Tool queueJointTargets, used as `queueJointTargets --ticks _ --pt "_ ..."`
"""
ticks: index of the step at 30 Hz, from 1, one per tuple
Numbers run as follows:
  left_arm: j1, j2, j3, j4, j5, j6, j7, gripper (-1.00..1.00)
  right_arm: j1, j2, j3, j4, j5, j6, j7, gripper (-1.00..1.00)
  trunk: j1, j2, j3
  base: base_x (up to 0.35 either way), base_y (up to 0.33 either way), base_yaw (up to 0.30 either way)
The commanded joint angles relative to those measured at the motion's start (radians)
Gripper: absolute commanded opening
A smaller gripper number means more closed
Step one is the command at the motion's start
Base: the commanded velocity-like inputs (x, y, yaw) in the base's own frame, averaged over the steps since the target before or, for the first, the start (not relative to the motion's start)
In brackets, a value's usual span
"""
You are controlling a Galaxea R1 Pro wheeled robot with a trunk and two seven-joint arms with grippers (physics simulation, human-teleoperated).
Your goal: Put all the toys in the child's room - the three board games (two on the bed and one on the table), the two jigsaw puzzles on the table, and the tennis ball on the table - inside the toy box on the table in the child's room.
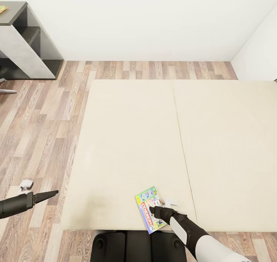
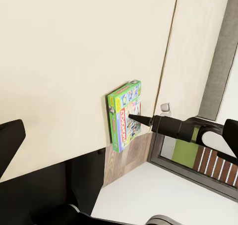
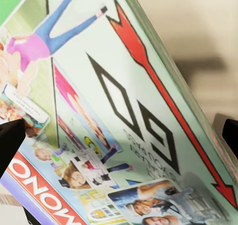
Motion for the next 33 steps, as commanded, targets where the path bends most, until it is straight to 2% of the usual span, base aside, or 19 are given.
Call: queueJointTargets --ticks 1,33 --pt "-0.001 0.000 0.001 -0.001 -0.009 0.010 -0.008 1.00 0.000 -0.001 0.004 0.000 -0.002 0.003 -0.001 1.00 0.001 -0.001 -0.001 0.000 0.000 0.000" --pt "-0.001 0.000 0.002 0.001 -0.009 0.010 -0.008 1.00 0.000 0.002 0.004 0.000 -0.002 0.002 -0.001 1.00 0.001 -0.001 -0.001 0.000 0.025 0.000"
